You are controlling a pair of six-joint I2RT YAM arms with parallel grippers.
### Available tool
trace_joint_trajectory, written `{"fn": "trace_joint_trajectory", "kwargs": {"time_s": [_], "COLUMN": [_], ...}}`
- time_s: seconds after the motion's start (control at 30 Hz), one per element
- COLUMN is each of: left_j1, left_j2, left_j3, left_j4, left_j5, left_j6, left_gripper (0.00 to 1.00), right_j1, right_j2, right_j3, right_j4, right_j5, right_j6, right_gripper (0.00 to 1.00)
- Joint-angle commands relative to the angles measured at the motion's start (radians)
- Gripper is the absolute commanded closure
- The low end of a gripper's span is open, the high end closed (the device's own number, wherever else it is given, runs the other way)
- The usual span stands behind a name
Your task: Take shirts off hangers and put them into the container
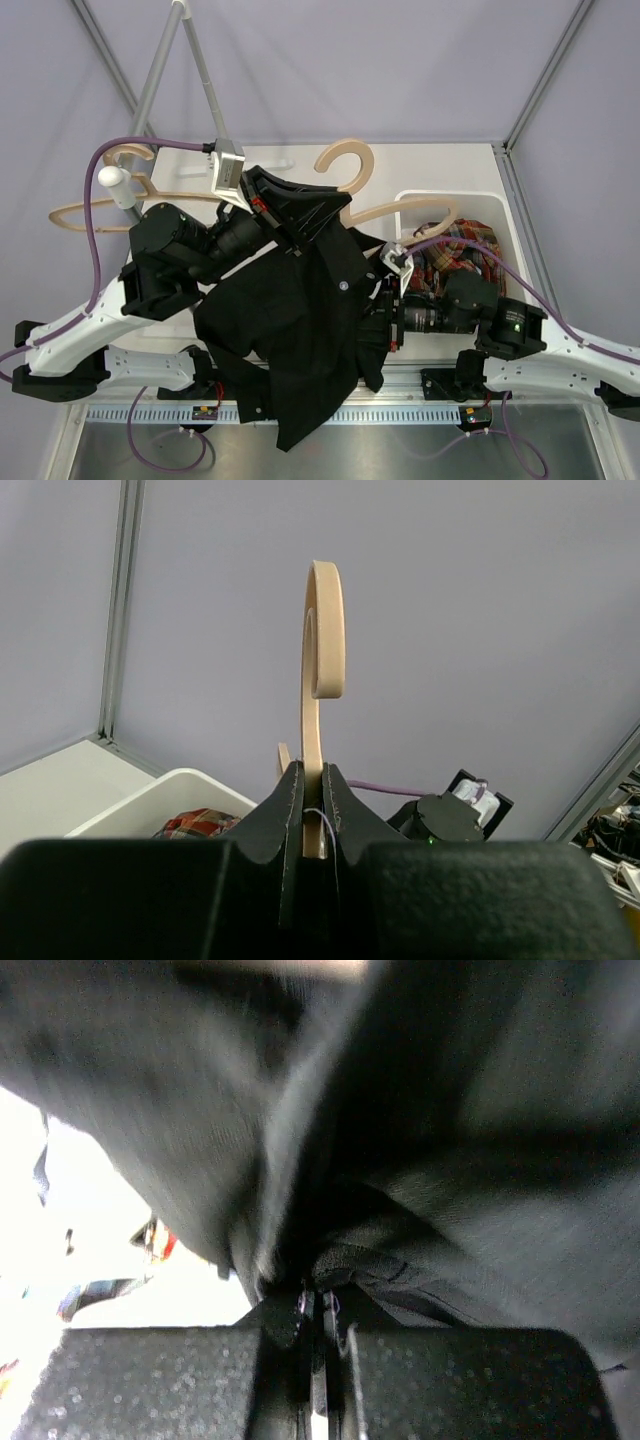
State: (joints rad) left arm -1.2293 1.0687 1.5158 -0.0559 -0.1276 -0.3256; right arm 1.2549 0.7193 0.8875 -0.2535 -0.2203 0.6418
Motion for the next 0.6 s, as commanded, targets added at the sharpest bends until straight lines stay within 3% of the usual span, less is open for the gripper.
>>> {"fn": "trace_joint_trajectory", "kwargs": {"time_s": [0.0,0.17,0.37,0.57], "left_j1": [0.001,0.001,0.002,0.001], "left_j2": [-0.023,0.011,0.031,0.034], "left_j3": [0.014,0.059,0.075,0.072], "left_j4": [0.09,0.064,0.057,0.057], "left_j5": [0.01,0.009,0.01,0.011], "left_j6": [0.017,0.023,0.022,0.014], "left_gripper": [1.0,1.0,1.0,1.0], "right_j1": [0.053,0.199,0.356,0.413], "right_j2": [0.003,0.132,0.308,0.353], "right_j3": [-0.099,-0.15,-0.062,0.001], "right_j4": [-0.05,0.033,0.051,0.019], "right_j5": [-0.022,0.039,0.159,0.291], "right_j6": [0.033,0.064,0.05,0.053], "right_gripper": [1.0,1.0,1.0,1.0]}}
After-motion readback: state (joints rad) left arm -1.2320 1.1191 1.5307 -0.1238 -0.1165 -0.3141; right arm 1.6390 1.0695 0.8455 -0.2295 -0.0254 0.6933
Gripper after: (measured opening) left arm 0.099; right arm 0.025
